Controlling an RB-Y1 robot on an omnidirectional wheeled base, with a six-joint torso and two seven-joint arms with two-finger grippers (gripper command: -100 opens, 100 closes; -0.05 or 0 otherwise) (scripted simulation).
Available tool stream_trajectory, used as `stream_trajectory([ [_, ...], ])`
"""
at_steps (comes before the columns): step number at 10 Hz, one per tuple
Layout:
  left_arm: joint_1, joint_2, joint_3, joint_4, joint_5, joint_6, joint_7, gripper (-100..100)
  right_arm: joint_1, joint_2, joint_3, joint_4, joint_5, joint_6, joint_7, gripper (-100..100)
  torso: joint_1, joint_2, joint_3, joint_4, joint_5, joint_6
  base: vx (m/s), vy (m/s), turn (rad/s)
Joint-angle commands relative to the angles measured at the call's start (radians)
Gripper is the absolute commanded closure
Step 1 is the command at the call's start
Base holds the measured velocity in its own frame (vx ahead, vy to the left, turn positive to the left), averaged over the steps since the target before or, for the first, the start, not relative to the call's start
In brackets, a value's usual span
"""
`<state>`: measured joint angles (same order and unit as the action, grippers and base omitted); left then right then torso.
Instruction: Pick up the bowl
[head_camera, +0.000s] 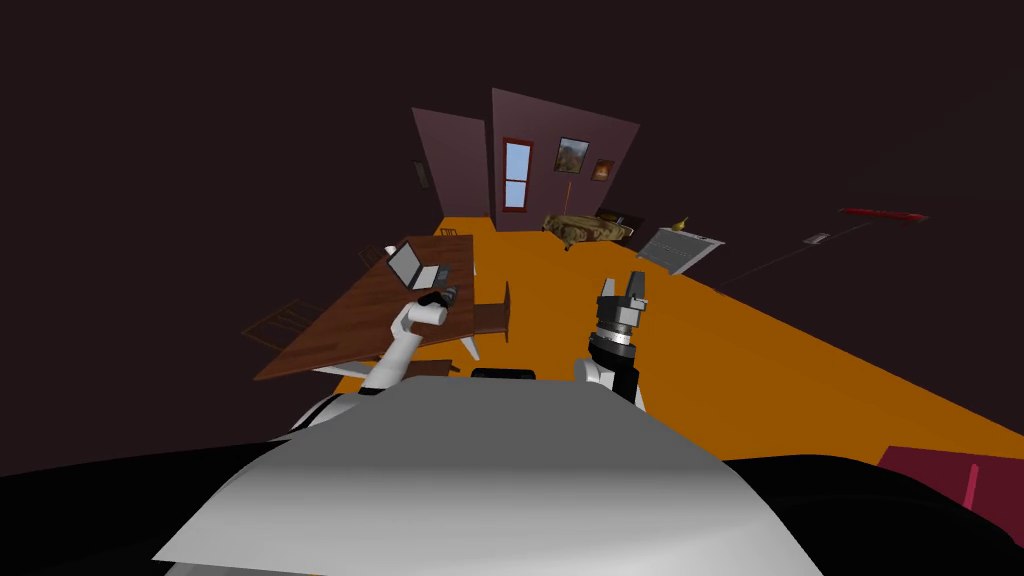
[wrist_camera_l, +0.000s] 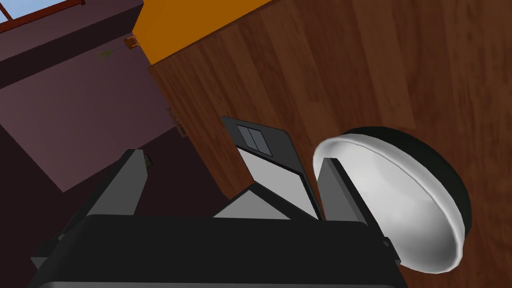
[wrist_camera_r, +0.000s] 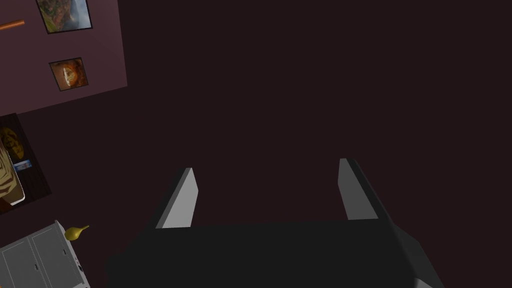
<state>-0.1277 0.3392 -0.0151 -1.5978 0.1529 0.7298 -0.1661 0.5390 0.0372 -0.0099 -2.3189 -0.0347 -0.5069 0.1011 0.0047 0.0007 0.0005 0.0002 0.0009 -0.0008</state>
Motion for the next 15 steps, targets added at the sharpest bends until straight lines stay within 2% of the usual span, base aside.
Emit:
stream_trajectory([
  [1,-0.009,0.002,0.008,0.016,0.003,0.046,0.005,-100,0.0,0.0,0.0,0.0,0.0,0.0,0.0,0,0.0,0.0,0.0,0.0,0.0,0.0,-0.004,0.052,-0.035],
  [2,-0.028,0.004,0.023,0.049,0.007,0.079,0.015,-100,0.0,0.0,0.0,0.0,0.0,0.0,0.0,0,-0.001,0.0,0.0,0.0,0.0,0.0,-0.011,0.065,-0.036],
  [3,-0.028,0.004,0.023,0.049,0.007,0.096,0.015,-100,0.0,0.0,0.0,0.0,0.0,0.0,0.0,0,0.0,0.0,0.0,0.0,0.0,0.0,-0.008,0.056,-0.03],
  [4,-0.047,0.005,0.039,0.081,0.012,0.127,0.026,-100,0.0,0.0,0.0,0.0,0.0,0.0,0.0,0,-0.001,0.0,0.0,0.0,0.0,0.0,-0.001,0.06,-0.054],
  [5,-0.047,0.005,0.039,0.081,0.012,0.144,0.026,-100,0.0,0.0,0.0,0.0,0.0,0.0,0.0,0,0.0,-0.001,0.0,0.0,0.0,0.0,0.001,0.055,-0.032],
  [6,-0.065,0.006,0.055,0.112,0.017,0.176,0.036,-100,0.0,0.0,0.0,0.0,0.0,0.0,0.0,0,-0.001,-0.001,0.0,0.0,0.0,0.0,-0.009,0.065,-0.042],
  [7,-0.065,0.006,0.055,0.112,0.017,0.191,0.036,-100,0.0,0.0,0.0,0.0,0.0,0.0,0.0,0,0.0,0.0,0.0,0.0,0.0,0.0,-0.006,0.056,-0.029],
  [10,-0.097,0.006,0.086,0.172,0.026,0.271,0.056,-100,0.0,0.0,0.0,0.0,0.0,0.0,0.0,0,-0.001,0.0,0.0,0.0,0.0,0.0,-0.01,0.061,-0.039],
  [11,-0.097,0.006,0.086,0.172,0.026,0.28,0.056,-100,0.0,0.0,0.0,0.0,0.0,0.0,0.0,0,0.0,0.0,0.0,0.0,0.0,0.0,-0.005,0.056,-0.027],
  [12,-0.111,0.006,0.101,0.2,0.03,0.316,0.065,-100,0.0,0.0,0.0,0.0,0.0,0.0,0.0,0,-0.001,0.0,0.0,0.0,0.0,0.0,-0.007,0.06,-0.044],
  [13,-0.111,0.006,0.101,0.2,0.03,0.321,0.065,-100,0.0,0.0,0.0,0.0,0.0,0.0,0.0,0,-0.001,0.0,0.0,0.0,0.0,0.0,0.001,0.059,-0.022],
  [15,-0.136,0.006,0.127,0.251,0.037,0.387,0.082,-100,0.0,0.0,0.0,0.0,0.0,0.0,0.0,0,0.0,-0.001,-0.001,0.0,0.0,0.0,0.0,0.071,-0.054],
])
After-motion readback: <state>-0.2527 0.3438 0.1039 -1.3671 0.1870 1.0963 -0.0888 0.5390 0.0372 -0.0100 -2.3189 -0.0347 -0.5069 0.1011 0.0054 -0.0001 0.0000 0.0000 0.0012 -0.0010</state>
